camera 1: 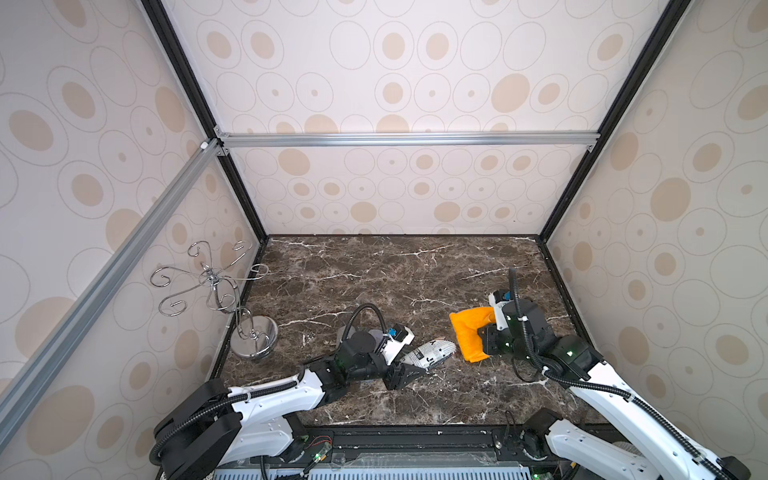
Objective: Wipe the eyeglass case
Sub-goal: Wipe the dirt from the eyeglass case.
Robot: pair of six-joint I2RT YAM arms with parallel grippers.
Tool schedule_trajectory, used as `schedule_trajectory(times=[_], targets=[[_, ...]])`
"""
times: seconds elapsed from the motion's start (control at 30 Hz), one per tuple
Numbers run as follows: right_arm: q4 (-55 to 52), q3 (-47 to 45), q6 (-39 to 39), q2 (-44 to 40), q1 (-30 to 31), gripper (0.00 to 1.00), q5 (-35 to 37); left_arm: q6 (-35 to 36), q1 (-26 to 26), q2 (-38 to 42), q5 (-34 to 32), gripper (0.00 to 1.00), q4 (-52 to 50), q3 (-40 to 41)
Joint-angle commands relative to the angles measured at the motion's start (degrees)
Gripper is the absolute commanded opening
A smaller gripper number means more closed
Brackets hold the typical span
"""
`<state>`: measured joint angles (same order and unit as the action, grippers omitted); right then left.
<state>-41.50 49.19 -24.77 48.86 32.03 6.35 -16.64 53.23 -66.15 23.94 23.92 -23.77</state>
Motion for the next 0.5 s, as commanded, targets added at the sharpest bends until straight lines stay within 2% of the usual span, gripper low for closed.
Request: schedule_trajectory(times=[0.0,0.27,0.47], targets=[[-3.61,4.42,3.1,1.31,-0.78,0.0,1.74,5.88,3.5,1.85,-12.55,0.46,-5.52,-4.16],[-7.75,14.65,9.73,9.62,-1.12,0.0,-10.27,14.63,15.77,-1.34,-39.99,0.46,-14.96,-10.69],[-11.98,22.27,16.01,18.76,-1.09,0.0,-17.99,22.4,21.53,-5.96,-53.56,0.48,-14.11,-13.18]])
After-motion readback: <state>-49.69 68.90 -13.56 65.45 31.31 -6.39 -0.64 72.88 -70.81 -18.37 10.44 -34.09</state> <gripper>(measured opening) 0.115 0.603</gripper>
